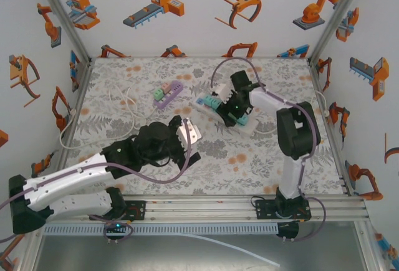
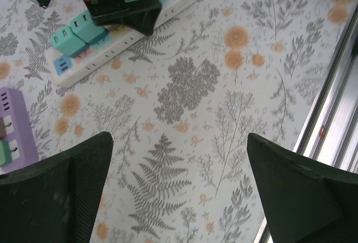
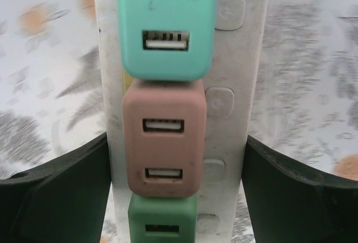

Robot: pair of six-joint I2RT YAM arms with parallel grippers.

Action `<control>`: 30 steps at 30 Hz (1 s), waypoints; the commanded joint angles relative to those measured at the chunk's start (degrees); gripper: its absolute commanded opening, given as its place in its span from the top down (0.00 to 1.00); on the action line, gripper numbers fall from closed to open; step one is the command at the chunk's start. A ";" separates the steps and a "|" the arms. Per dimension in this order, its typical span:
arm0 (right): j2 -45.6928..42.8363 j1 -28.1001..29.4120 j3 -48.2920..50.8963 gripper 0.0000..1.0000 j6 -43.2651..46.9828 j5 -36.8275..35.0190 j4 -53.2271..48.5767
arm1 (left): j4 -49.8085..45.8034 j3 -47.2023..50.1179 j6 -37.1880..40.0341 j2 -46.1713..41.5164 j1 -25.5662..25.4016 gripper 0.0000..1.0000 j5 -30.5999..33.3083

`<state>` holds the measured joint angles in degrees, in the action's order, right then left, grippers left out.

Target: Pull the plug off the socket

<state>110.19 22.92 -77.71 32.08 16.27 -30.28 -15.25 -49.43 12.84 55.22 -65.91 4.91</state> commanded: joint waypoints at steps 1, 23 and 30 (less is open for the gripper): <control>-7.67 3.10 5.24 0.50 6.87 4.64 2.83 | -8.09 2.31 5.31 -4.79 0.74 0.03 -1.44; -15.32 16.47 22.35 0.30 18.61 9.96 8.62 | -9.40 8.03 5.44 -9.78 1.06 0.03 -6.53; -18.24 16.55 20.86 0.16 19.84 11.63 8.15 | -9.04 8.52 5.30 -10.23 1.06 0.03 -4.84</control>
<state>94.85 39.09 -54.83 50.09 25.36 -22.94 -25.28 -41.60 17.39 45.56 -65.10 -0.01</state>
